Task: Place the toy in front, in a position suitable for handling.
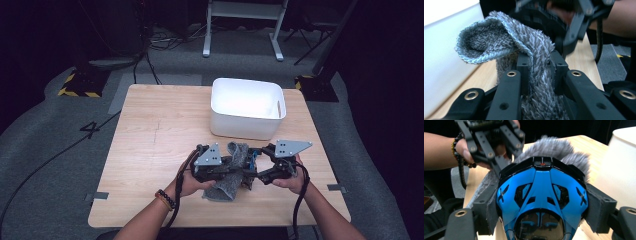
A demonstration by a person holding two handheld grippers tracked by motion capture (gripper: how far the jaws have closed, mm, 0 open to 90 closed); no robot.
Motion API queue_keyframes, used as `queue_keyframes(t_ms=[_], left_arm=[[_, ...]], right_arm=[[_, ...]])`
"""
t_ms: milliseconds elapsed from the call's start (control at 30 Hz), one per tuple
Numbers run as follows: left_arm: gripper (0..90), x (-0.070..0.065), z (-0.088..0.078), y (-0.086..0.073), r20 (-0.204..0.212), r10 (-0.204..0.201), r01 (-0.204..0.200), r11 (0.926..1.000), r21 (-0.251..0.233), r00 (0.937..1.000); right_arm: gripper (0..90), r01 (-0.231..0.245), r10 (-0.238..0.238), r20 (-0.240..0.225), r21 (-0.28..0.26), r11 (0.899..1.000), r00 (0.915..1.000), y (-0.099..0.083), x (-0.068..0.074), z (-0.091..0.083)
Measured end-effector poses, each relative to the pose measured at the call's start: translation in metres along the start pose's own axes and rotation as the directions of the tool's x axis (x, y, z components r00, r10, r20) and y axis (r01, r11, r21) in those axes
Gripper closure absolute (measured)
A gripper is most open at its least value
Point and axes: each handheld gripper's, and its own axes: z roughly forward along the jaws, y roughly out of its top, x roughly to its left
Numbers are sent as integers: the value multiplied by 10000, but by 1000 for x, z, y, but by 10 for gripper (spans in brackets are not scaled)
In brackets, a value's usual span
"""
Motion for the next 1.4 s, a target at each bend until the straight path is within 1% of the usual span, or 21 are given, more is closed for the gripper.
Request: queue_keyframes(t_ms=[133,200,300,400,667,700,833,867,900,933,1000,1067,1100,1133,1200,1233,1267,1300,1333,1367,1400], left_arm=[[750,0,5,-1,124,22,-23,10000,86,9999],[750,2,8,-4,231,-144,141,9998,129,9996],[750,1,17,-9,264,-103,87,9983,582,9996],[752,1,29,-17,338,-150,110,9931,1166,9993],[752,5,49,-30,594,-257,135,9803,1971,9979],[752,3,55,-35,707,-200,32,9733,2295,9973],[751,-1,67,-44,974,-75,-220,9542,2985,9952],[748,-1,67,-44,974,-75,-220,9542,2985,9952],[738,-3,71,-46,1023,57,-396,9424,3322,9947],[714,-3,72,-46,945,32,-351,9406,3378,9955],[583,-1,71,-46,708,-171,-85,9379,3467,9973],[397,3,70,-45,419,-482,292,9281,3713,9980],[332,3,70,-45,419,-482,292,9281,3713,9980],[332,5,68,-44,216,-643,510,9209,3864,9977],[204,7,65,-43,-251,-591,642,9160,3961,9979],[167,9,66,-44,-220,-703,728,8971,4357,9973],[167,10,68,-46,-215,-824,831,8854,4574,9964],[162,10,68,-46,-215,-824,831,8854,4574,9964],[161,11,70,-48,-240,-864,876,8794,4680,9960],[164,11,76,-52,-363,-1030,1075,8629,4938,9940],[166,11,76,-52,-363,-1030,1075,8629,4938,9940]], right_arm=[[254,36,-39,-219,-140,9999,9998,0,2,3],[254,38,-42,-177,-199,9998,9998,0,2,3],[255,-7,1,-129,-444,9990,9999,0,2,0],[255,-37,27,-155,-610,9981,9999,1,2,-1],[256,-19,1,-179,-981,9952,9998,3,3,-7],[256,-33,10,-220,-1048,9945,9998,4,2,-8],[256,-86,56,-236,-1304,9914,9997,6,2,-14],[256,-84,56,-217,-1334,9910,9997,6,2,-15],[256,-51,28,-173,-1353,9908,9998,6,2,-15],[256,-56,35,-162,-1349,9908,9999,6,2,-16],[257,-50,35,-115,-1271,9919,9999,5,1,-16],[256,-17,9,-69,-1164,9932,10000,4,1,-15],[256,-17,9,-69,-1164,9932,10000,4,1,-15],[256,-10,2,-69,-1109,9938,10000,3,0,-15],[256,-12,5,-68,-1050,9945,10000,2,0,-16],[256,-2,-8,-101,-993,9951,9999,1,-1,-16],[256,-2,-7,-92,-966,9953,10000,1,-1,-17],[256,-2,-7,-92,-966,9953,10000,1,-1,-17],[256,-24,16,-80,-935,9956,10000,1,-1,-17],[256,2,-8,-65,-894,9960,10000,0,-1,-17],[256,38,-42,-45,-862,9963,10000,0,-1,-17]])
